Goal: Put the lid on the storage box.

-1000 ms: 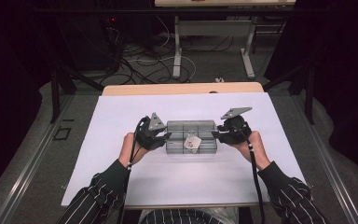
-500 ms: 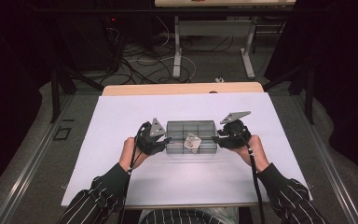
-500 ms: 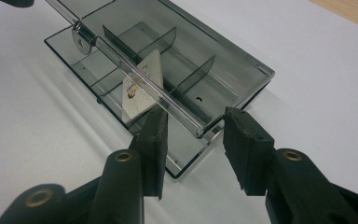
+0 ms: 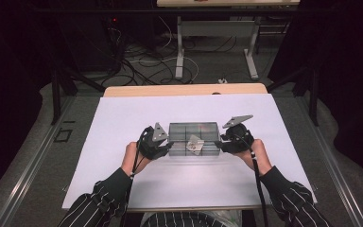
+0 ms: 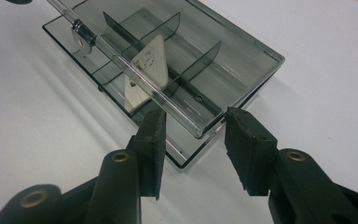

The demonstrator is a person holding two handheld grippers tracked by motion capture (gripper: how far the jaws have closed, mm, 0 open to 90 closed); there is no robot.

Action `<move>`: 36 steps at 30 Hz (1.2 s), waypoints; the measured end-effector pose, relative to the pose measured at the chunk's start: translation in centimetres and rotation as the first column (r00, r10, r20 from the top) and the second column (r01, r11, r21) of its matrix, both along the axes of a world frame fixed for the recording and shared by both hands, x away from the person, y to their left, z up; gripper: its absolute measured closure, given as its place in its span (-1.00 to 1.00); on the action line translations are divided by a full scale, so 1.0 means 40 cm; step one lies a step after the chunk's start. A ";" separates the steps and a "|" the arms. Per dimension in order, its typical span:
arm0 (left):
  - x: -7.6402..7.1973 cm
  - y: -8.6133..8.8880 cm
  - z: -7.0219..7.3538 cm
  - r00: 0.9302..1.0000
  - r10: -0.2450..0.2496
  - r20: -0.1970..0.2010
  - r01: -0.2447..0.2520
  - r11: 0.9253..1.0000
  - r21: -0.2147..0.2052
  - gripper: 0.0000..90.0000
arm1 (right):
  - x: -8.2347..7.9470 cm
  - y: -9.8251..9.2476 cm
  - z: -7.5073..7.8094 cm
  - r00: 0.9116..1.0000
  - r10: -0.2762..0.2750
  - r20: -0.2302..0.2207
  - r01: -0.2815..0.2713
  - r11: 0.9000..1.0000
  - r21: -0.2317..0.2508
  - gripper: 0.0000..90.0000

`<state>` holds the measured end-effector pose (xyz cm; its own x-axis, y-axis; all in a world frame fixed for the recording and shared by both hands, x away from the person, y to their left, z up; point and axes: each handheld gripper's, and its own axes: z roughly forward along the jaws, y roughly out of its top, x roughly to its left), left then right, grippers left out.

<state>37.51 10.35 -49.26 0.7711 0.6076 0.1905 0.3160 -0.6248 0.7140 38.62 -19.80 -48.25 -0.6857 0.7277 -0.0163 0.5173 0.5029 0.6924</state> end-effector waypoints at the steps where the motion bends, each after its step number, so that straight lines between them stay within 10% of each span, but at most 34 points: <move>1: -0.001 0.000 -0.001 1.000 0.001 -0.005 -0.001 1.000 0.001 0.45 | -0.001 0.001 -0.001 1.000 -0.003 -0.012 0.003 1.000 0.001 0.30; 36: 0.017 -0.009 -0.041 0.992 -0.013 -0.124 0.021 0.998 0.065 0.33 | 0.007 0.005 -0.051 0.994 0.013 -0.106 -0.019 0.998 -0.054 0.25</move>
<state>38.17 10.01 -50.90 0.8013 0.5834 0.1321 0.3883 -0.6753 0.6271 38.90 -19.60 -50.30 -0.6972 0.7167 0.0168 0.5774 0.5475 0.6057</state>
